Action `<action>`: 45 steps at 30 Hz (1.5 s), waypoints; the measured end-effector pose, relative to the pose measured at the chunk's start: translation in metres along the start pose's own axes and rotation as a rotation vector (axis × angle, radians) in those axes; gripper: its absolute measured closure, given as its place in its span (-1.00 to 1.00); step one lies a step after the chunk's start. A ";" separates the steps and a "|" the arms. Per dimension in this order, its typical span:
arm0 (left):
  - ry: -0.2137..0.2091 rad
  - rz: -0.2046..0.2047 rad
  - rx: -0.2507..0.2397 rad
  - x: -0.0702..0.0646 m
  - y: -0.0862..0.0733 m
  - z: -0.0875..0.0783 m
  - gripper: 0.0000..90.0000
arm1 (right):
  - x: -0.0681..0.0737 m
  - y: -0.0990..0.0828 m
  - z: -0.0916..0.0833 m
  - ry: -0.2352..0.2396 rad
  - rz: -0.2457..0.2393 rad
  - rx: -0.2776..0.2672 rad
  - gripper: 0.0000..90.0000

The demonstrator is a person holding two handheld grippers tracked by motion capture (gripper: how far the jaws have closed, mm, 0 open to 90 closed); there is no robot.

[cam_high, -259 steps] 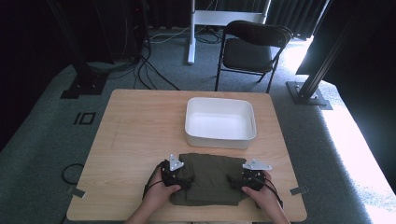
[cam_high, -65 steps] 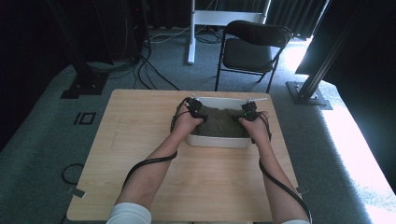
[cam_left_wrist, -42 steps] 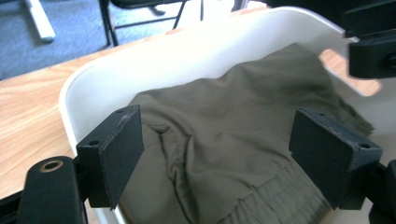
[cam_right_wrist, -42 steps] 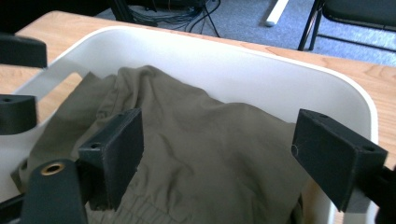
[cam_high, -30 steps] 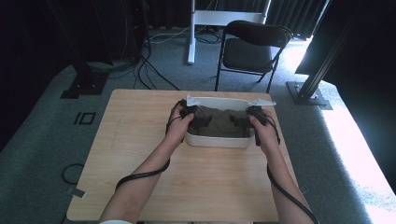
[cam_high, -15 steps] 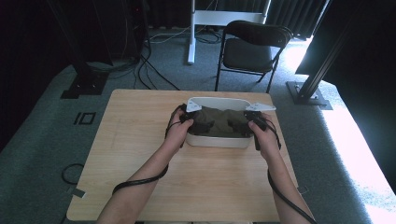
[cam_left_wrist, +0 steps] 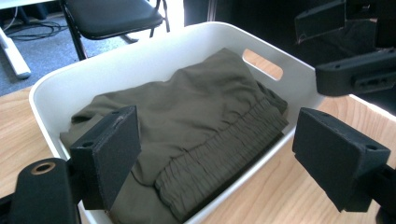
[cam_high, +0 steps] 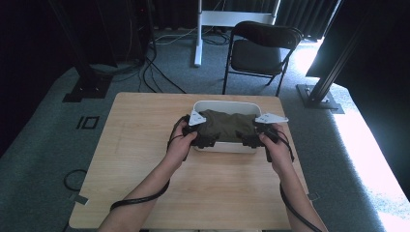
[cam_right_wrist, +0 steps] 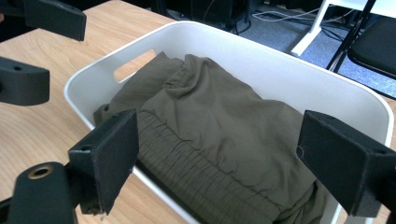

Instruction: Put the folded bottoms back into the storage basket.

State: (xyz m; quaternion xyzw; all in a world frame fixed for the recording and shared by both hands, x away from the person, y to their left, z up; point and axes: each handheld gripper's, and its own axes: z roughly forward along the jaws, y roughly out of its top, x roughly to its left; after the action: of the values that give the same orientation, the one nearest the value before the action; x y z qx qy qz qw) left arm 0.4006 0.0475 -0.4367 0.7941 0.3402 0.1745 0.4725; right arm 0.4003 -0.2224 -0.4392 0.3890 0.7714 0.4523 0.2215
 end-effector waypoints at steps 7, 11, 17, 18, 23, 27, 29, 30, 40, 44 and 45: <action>-0.030 0.013 -0.014 -0.008 -0.011 -0.013 -0.63 | 0.007 -0.010 -0.010 0.011 -0.014 0.001 -0.71; -0.041 0.027 -0.014 -0.015 -0.019 -0.020 -0.63 | 0.011 -0.019 -0.016 0.002 -0.023 -0.003 -0.73; -0.046 0.058 -0.008 -0.024 -0.028 -0.027 -0.63 | 0.018 -0.030 -0.021 0.021 -0.031 0.002 -0.73; -0.049 0.058 -0.011 -0.025 -0.031 -0.027 -0.63 | 0.019 -0.031 -0.022 0.022 -0.026 0.001 -0.73; -0.050 0.071 0.003 -0.030 -0.045 -0.029 -0.63 | 0.025 -0.044 -0.026 0.044 -0.019 0.008 -0.73; -0.077 0.072 0.033 -0.032 -0.057 -0.028 -0.63 | 0.028 -0.057 -0.028 0.053 -0.013 0.012 -0.73; -0.071 0.075 0.044 -0.032 -0.063 -0.027 -0.63 | 0.029 -0.063 -0.028 0.054 -0.011 0.017 -0.73; -0.064 0.077 0.049 -0.032 -0.065 -0.026 -0.63 | 0.029 -0.067 -0.027 0.058 -0.010 0.021 -0.73; -0.026 0.082 0.097 -0.026 -0.089 -0.020 -0.63 | 0.020 -0.099 -0.030 0.034 0.006 0.054 -0.73; -0.019 0.075 0.114 -0.025 -0.098 -0.021 -0.63 | 0.016 -0.111 -0.031 0.015 0.022 0.075 -0.73; -0.014 0.074 0.114 -0.024 -0.100 -0.021 -0.63 | 0.016 -0.111 -0.031 0.015 0.022 0.075 -0.73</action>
State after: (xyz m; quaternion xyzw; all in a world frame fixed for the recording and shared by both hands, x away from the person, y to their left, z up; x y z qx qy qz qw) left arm 0.3329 0.0760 -0.5120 0.8328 0.3169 0.1667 0.4222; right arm 0.3244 -0.2577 -0.5206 0.4021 0.7851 0.4283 0.1962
